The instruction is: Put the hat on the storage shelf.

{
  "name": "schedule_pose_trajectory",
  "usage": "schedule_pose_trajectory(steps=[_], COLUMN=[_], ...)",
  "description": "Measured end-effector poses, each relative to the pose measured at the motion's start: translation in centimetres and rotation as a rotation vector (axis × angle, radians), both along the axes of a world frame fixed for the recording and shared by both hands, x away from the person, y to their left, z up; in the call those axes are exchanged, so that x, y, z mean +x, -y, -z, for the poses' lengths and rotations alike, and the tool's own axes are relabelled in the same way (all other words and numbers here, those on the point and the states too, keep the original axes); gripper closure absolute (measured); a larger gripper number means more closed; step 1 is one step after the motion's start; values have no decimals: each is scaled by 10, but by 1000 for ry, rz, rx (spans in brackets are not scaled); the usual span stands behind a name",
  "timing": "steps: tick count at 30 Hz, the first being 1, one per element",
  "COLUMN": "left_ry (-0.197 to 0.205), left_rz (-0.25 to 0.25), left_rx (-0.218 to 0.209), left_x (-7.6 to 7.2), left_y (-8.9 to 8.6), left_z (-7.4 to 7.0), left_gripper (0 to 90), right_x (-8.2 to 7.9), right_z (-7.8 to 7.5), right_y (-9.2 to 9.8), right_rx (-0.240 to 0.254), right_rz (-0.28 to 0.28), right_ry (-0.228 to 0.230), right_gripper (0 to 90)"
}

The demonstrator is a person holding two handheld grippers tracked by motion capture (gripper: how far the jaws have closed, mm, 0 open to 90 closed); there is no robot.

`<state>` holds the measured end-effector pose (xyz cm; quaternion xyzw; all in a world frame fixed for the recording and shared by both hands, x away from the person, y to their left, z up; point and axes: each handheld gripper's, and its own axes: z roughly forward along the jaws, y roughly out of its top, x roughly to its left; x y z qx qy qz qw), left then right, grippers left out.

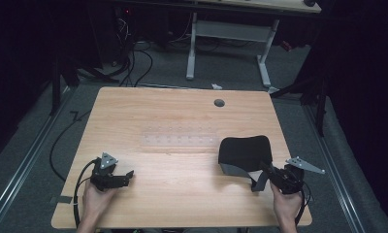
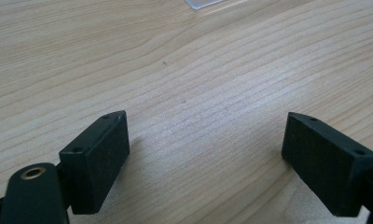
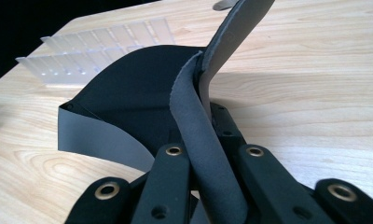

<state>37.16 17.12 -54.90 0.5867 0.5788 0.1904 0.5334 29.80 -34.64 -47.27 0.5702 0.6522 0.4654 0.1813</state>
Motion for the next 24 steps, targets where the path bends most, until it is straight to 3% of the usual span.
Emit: schedule_pose_trajectory(steps=[15,24], left_ry=[6,11], left_rz=[46,84], left_rx=[16,2], left_x=[-5,-11], left_y=[2,13], left_z=[0,-3], left_gripper=[157,154], right_x=[-3,-1], right_z=[-10,-11], right_y=[-18,-29], right_rx=[13,13], right_rz=[-75,-115], right_ry=[26,29], right_gripper=[864,864])
